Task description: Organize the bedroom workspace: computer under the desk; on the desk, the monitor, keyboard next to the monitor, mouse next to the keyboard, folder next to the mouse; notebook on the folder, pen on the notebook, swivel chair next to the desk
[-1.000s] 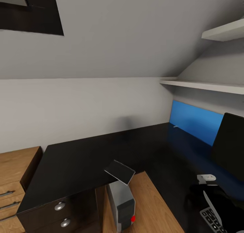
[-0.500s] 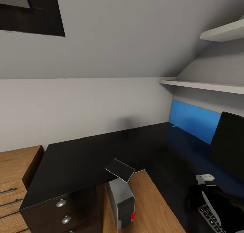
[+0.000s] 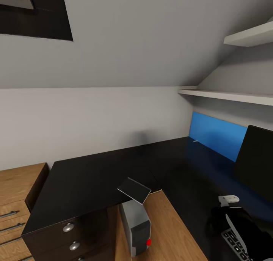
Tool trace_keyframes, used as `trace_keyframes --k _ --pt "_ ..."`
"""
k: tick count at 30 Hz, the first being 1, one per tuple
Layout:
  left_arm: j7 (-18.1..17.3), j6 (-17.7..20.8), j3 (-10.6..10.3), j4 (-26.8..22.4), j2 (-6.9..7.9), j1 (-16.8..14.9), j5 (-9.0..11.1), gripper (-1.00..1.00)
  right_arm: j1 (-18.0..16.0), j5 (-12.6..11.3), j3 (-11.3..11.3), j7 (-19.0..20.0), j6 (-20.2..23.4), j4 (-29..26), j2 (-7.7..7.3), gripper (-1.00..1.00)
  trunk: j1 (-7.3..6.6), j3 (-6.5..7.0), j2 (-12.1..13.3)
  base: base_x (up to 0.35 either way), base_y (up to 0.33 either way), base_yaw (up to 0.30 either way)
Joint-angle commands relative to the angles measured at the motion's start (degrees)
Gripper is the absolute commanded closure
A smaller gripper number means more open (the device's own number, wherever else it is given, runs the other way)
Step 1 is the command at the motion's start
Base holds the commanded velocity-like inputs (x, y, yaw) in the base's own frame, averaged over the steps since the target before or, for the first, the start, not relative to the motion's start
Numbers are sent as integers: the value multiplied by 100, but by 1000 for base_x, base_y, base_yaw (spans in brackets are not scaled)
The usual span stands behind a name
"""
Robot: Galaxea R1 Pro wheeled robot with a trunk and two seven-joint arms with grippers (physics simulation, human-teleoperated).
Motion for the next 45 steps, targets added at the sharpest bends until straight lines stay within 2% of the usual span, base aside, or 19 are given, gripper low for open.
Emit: trace_keyframes --k 1,5,9,13,28,45 --pt "38 -18 -43 -8 6 0 56 -100 -2 19 -3 10 28 -8 -1 100 0 -6 -4 0 0 0" --pt "38 -18 -43 -8 6 0 56 -100 -2 23 23 13 26 -7 -2 100 0 -6 -4 0 0 0" --pt "38 -18 -43 -13 6 0 56 -100 -2 28 427 18 15 10 -24 100 0 -6 -4 0 0 0" --pt "38 -18 -43 -22 6 0 56 -100 -2 29 558 22 2 41 -35 100 0 -6 -4 0 0 0" --pt "38 -18 -43 -26 6 0 56 -100 -2 140 586 402 -1 53 -43 100 0 -6 -4 0 0 0" --pt "38 -18 -32 -67 6 0 65 -100 -2 146 560 432 -1 65 -46 100 0 -6 -4 0 0 0"
